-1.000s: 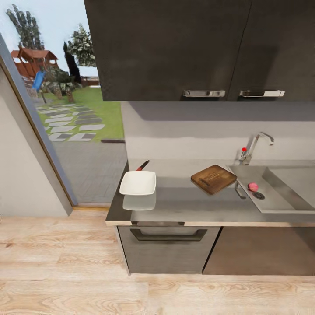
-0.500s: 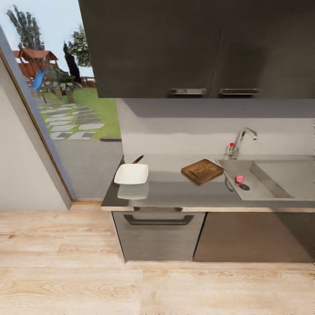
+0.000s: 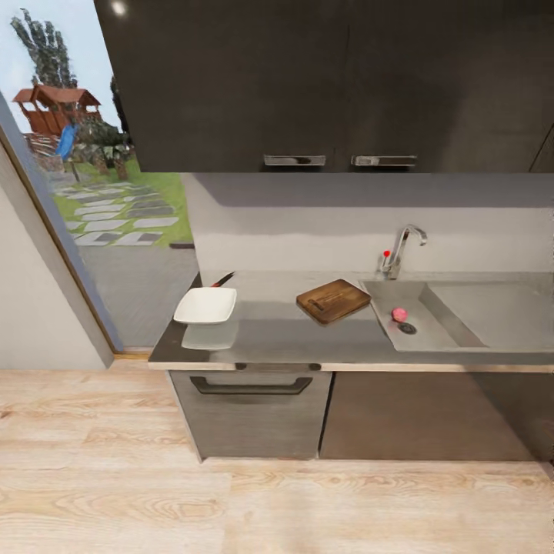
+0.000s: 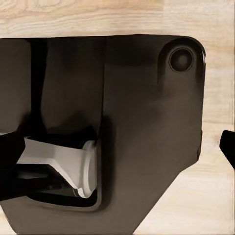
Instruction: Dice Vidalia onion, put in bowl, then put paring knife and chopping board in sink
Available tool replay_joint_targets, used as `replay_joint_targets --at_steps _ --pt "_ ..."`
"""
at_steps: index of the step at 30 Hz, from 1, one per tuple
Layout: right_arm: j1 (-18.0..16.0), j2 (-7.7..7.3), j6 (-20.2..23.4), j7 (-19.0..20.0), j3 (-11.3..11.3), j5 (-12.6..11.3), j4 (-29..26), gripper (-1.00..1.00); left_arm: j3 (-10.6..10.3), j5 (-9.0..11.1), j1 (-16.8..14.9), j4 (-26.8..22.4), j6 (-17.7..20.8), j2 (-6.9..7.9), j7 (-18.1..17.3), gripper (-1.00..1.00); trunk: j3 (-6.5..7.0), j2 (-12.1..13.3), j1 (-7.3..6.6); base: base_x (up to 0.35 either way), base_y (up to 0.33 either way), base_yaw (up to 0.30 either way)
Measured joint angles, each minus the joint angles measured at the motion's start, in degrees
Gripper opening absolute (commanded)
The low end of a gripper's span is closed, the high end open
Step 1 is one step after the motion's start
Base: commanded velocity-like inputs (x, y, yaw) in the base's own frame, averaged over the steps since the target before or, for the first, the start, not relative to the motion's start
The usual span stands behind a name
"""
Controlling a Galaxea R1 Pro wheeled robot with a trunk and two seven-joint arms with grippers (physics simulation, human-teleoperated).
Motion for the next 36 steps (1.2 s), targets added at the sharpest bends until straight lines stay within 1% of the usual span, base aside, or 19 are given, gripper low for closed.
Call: replay_joint_targets --at_steps 1,5,7,8,11,14,17,20,22,25,28,31,32,36 --pt "0.0 -0.02 0.0 -1.2 0.0 0.0 -0.3 1.00 0.0 0.0 0.0 0.0 0.2 -0.18 0.0 1.00 0.00 0.0 0.00 0.003 -0.035 0.000" --pt "-0.1 0.07 0.6 -11.4 -0.3 -0.1 -5.3 1.00 0.0 0.0 0.0 0.0 1.2 -0.46 0.1 1.00 0.00 0.0 0.00 0.001 -0.013 0.000" --pt "-0.1 0.10 1.3 -14.3 -0.3 0.0 -7.1 1.00 0.0 0.0 0.0 0.0 1.4 -0.50 0.6 1.00 0.00 0.0 0.00 0.000 -0.004 0.000" --pt "-0.1 0.10 1.7 -15.0 -0.3 0.0 -7.6 1.00 0.0 0.0 0.0 0.1 1.5 -0.52 0.9 1.00 0.00 0.0 0.00 0.000 -0.002 0.000" --pt "-0.3 0.04 5.5 -17.0 -0.3 0.0 -11.7 1.00 -0.1 0.0 0.3 0.1 2.2 -0.80 2.8 1.00 0.00 0.0 0.00 0.000 -0.001 0.000" --pt "-0.6 -0.33 8.7 -17.5 -0.2 0.0 -15.5 1.00 -0.1 -0.1 1.3 0.2 2.5 -1.37 3.3 1.00 0.00 0.0 0.00 0.000 0.000 0.000" --pt "-0.9 -0.68 10.7 -17.6 -0.2 0.0 -17.2 1.00 -0.1 -0.1 2.0 0.2 2.5 -1.54 3.4 1.00 0.00 0.0 0.00 0.000 0.000 0.000" --pt "-2.0 -1.41 12.8 -17.6 -0.3 0.0 -18.8 1.00 -0.1 -0.1 2.6 0.2 2.5 -1.61 3.5 1.00 0.00 0.0 0.00 0.000 0.000 0.000" --pt "-3.0 -1.91 14.2 -17.5 -0.3 0.0 -19.3 1.00 -0.1 -0.1 2.8 0.2 2.5 -1.63 3.5 1.00 0.00 0.0 0.00 0.000 0.000 0.000" --pt "-5.9 -2.46 16.9 -17.3 -0.3 0.0 -19.7 1.00 -0.1 -0.1 3.0 0.1 2.5 -1.68 3.6 1.00 0.01 0.0 0.01 0.000 0.000 0.000" --pt "-6.4 -2.48 16.7 -17.0 -0.2 -0.1 -19.6 1.00 0.0 -0.1 3.0 0.0 2.5 -1.66 3.6 1.00 0.00 0.0 0.00 0.000 0.000 0.000" --pt "-6.5 -2.48 15.7 -15.2 -0.2 -0.1 -19.5 1.00 -0.1 -0.1 3.0 -0.1 2.5 -1.79 3.7 1.00 0.00 0.0 0.00 0.000 0.000 0.000" --pt "-6.6 -3.18 15.6 -12.2 -0.3 -0.2 -19.5 1.00 -0.2 -0.3 3.0 0.0 2.5 -2.18 3.6 1.00 0.00 0.0 0.00 0.000 0.000 0.000" --pt "-6.6 -4.05 15.9 -11.1 -0.3 -0.2 -19.7 1.00 -0.2 -0.2 3.0 0.0 2.5 -2.32 3.6 1.00 0.00 0.0 0.00 0.000 0.000 0.000"
